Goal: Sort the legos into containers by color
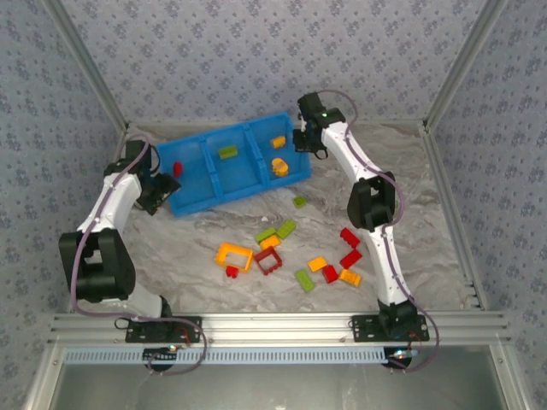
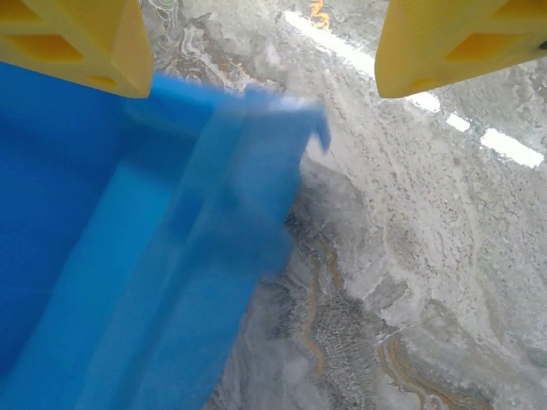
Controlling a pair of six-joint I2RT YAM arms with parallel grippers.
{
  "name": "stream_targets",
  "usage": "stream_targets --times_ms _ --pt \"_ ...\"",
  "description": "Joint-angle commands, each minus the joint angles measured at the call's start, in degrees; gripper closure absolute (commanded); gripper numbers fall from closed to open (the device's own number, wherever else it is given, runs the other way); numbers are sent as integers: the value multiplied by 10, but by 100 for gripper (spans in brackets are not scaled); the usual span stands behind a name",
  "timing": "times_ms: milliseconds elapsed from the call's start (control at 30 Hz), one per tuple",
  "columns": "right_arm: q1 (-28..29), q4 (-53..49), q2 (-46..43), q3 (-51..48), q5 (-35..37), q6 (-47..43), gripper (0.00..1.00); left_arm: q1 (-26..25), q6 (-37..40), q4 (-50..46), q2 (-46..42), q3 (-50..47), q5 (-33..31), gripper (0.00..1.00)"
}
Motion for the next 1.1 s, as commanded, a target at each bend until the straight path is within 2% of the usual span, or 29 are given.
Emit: stream_targets --times_ms 0,233,500,733,900,1067 --pt "-10 -21 -23 -39 65 15 90 4 18 -1 12 26 15 31" --pt "-16 66 -147 -240 79 -41 100 4 16 -2 25 41 24 32" --pt "-25 102 -279 -432 87 -62 100 -28 9 -40 -1 92 10 32" --pt "-47 130 -381 -582 78 -28 100 -63 6 -35 -5 72 19 32" --pt "-70 146 -441 -657 78 6 100 -87 -4 -26 -14 57 19 32" --pt "-93 159 -458 -678 86 17 100 -112 -8 -28 -17 54 16 32"
